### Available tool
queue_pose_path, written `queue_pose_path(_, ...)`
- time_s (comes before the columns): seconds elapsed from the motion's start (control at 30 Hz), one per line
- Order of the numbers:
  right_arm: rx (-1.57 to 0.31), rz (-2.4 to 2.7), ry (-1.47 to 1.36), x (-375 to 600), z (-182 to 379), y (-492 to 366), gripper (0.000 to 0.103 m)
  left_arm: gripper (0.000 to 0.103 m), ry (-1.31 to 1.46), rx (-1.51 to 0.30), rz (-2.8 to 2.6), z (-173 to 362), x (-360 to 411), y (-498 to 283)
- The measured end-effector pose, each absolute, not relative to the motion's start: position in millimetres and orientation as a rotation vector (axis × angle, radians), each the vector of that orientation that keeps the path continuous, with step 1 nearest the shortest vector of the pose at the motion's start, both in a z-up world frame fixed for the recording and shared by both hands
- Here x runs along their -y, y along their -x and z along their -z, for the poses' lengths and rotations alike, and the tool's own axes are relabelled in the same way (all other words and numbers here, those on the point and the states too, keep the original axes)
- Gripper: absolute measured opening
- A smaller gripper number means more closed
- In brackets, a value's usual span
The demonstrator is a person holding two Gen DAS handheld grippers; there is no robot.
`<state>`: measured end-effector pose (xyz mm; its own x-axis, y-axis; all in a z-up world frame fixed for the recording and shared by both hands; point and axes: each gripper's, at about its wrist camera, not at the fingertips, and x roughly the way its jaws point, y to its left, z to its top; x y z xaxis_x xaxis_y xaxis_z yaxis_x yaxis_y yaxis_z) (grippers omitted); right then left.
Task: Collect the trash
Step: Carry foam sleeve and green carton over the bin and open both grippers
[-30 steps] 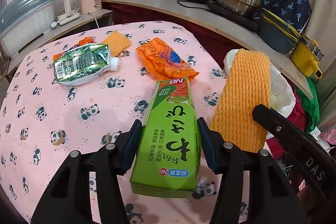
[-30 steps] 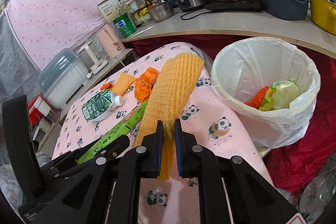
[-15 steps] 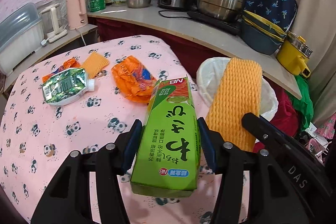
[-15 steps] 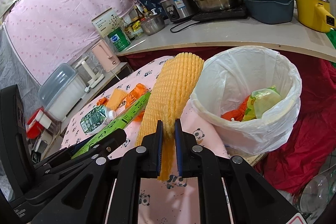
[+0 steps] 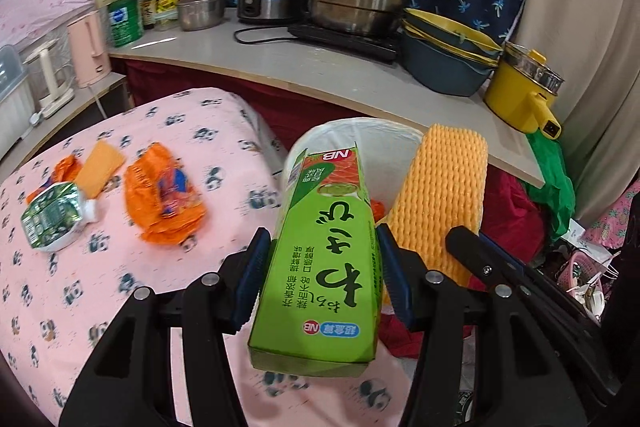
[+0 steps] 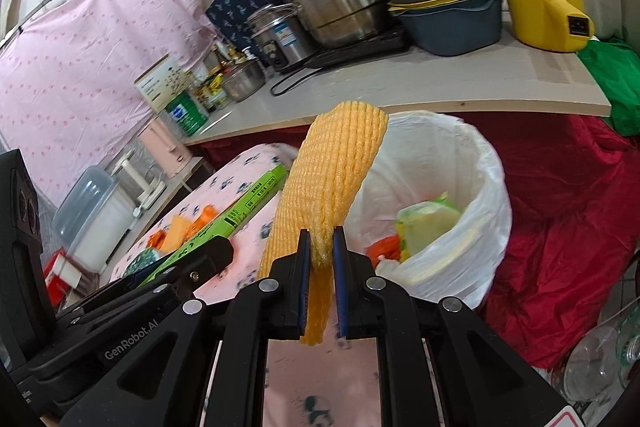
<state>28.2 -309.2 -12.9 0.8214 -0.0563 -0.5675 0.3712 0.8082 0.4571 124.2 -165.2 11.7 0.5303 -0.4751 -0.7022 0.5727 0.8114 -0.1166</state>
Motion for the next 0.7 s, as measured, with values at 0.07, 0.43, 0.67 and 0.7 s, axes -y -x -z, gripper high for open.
queue_pose_path(0.07,-0.562,0.265,-0.603,323.3,16.2,-27.0,0.011,0.051,-0.133,-0.797,0.652,-10.3,178.5,-126.4)
queue_pose_path(0.43,-0.553,0.361,-0.644,380.4,33.3,-32.6,0.011,0.052,-0.15,-0.809,0.71,3.0,232.4,-147.7)
queue_pose_path(0.67,-0.59,0.344,-0.64,384.1,43.4,-53.4,0.014,0.058,-0.165,-0.819,0.676,9.9,238.5,-161.3)
queue_pose_path(0.7,-0.597,0.34,-0.639,383.3,44.7,-56.7,0.017,0.06,-0.158,-0.819,0.667,9.8,236.8,-163.0)
